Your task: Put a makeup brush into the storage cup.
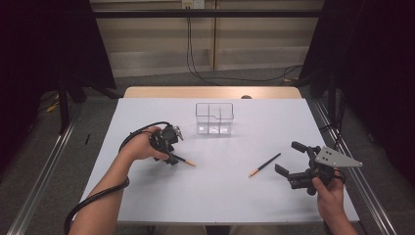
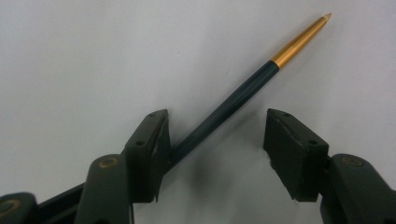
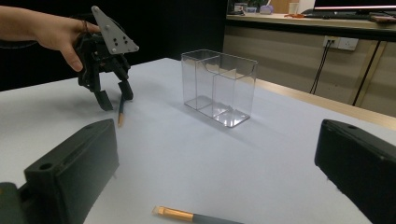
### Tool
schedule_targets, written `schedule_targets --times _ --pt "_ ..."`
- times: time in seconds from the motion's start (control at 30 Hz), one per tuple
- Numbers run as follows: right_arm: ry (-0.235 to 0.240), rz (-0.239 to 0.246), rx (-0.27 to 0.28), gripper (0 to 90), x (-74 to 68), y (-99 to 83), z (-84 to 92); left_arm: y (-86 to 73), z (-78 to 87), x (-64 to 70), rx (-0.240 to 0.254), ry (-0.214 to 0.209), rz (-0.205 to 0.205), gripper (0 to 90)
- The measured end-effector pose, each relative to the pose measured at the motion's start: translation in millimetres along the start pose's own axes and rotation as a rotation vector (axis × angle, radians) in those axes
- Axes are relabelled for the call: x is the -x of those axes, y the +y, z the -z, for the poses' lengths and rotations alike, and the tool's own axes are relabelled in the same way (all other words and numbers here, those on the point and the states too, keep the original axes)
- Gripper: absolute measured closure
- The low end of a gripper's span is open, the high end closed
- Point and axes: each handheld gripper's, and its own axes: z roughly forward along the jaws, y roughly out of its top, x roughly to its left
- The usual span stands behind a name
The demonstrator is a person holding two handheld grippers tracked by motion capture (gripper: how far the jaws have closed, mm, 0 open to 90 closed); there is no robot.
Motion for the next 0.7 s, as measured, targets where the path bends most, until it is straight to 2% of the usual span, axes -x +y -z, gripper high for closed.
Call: schedule_targets --times 0.13,0.17,0.27,0.6,0.7 --pt "-0.001 -0.001 0.002 0.0 0.1 0.0 0.1 1.0 0.2 0.7 -0.010 0.002 -0.017 42.8" --pt "-0.002 -0.001 0.001 0.0 0.0 0.1 0.3 1.1 -0.3 1.8 -0.005 0.006 -0.010 44.1" --pt "-0.003 -0.002 0.001 0.0 0.0 0.1 0.3 2.3 1.1 1.9 -0.025 -0.002 -0.021 47.8" --pt "-0.002 -0.003 0.003 0.0 0.2 0.1 0.7 2.5 2.1 3.6 -0.026 -0.005 0.003 66.7" --pt "-0.003 -0.004 0.004 0.0 0.2 0.2 0.9 3.4 2.6 3.6 -0.036 -0.008 0.003 69.8"
